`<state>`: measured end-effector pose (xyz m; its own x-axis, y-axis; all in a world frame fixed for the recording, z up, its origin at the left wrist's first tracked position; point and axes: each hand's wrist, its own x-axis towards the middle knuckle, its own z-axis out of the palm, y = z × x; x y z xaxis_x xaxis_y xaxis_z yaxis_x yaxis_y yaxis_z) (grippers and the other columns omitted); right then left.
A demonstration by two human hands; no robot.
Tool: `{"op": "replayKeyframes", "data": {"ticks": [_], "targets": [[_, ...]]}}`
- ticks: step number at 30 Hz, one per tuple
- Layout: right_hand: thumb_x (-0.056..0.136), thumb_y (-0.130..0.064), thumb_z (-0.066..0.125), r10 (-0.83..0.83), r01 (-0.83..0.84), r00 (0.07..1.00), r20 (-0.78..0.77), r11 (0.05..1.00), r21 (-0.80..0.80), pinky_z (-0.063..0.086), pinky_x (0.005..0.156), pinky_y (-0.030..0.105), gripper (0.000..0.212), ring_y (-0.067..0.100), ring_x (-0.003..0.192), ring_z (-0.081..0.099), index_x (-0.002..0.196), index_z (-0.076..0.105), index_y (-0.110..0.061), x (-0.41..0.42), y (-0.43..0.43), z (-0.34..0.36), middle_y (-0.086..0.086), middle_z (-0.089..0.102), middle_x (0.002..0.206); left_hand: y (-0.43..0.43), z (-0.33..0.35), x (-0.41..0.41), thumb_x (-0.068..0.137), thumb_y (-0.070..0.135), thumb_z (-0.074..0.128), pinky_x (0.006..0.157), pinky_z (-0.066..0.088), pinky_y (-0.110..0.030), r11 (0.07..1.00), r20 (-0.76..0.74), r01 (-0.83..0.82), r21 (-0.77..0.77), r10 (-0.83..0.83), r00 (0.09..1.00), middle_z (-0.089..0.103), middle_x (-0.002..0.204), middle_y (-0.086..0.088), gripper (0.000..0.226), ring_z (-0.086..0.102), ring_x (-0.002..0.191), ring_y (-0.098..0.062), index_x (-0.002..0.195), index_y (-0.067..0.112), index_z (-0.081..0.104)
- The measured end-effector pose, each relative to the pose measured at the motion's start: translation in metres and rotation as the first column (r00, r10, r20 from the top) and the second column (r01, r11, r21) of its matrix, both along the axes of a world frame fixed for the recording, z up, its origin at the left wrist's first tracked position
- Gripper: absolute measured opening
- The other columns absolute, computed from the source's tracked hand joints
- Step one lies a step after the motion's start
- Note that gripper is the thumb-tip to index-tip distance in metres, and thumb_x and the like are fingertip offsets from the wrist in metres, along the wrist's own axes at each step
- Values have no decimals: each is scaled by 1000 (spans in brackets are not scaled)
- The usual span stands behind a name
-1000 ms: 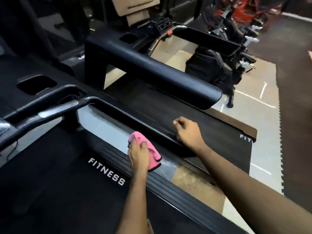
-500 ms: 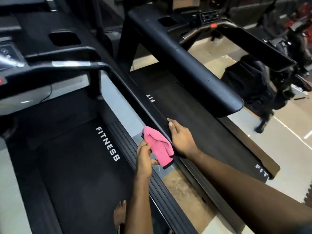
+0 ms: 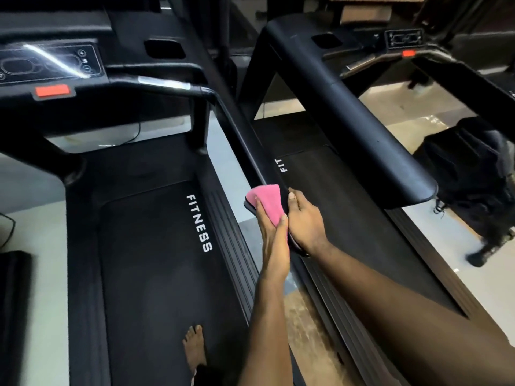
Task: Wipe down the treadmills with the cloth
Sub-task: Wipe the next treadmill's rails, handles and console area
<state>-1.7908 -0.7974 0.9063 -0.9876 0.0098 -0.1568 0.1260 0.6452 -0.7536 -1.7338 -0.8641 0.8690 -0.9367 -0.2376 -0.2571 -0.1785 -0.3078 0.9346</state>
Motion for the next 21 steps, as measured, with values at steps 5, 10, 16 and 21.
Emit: {"op": "replayKeyframes", "data": {"ticks": [5, 10, 16, 21], "targets": [[110, -36, 31, 30, -30, 999, -18, 999, 19, 39, 111, 35, 45, 25, 135, 50, 148, 49, -19, 0, 0, -1, 6, 57, 145, 27, -38, 32, 81, 92, 33, 126, 12, -47, 993, 87, 60, 99, -68, 994, 18, 166, 18, 88, 16, 152, -3, 156, 51, 11], [110, -38, 30, 22, -21, 999, -25, 999, 40, 41, 109, 40, 44, 26, 131, 52, 146, 49, -21, -1, 0, -3, 6, 58, 143, -13, -84, -49, 74, 98, 32, 122, 21, -60, 987, 175, 62, 146, -88, 981, 35, 161, -5, 98, 33, 149, -31, 153, 40, 35], [110, -38, 29, 31, -30, 999, -28, 998, 51, 42, 107, 39, 44, 25, 130, 53, 146, 48, -22, -1, -1, -3, 6, 58, 143, 5, -30, 0, 78, 95, 26, 122, 18, -27, 997, 185, 34, 75, -47, 982, 22, 166, 7, 106, 22, 149, -4, 161, 28, 18], [110, -38, 29, 31, -30, 999, -18, 998, 59, 42, 108, 40, 44, 25, 131, 53, 147, 47, -22, -1, -1, -2, 5, 57, 144, 11, -34, 9, 51, 109, 22, 114, 21, -18, 993, 244, 53, 109, -79, 967, 24, 165, 10, 136, 23, 151, -4, 160, 28, 21]]}}
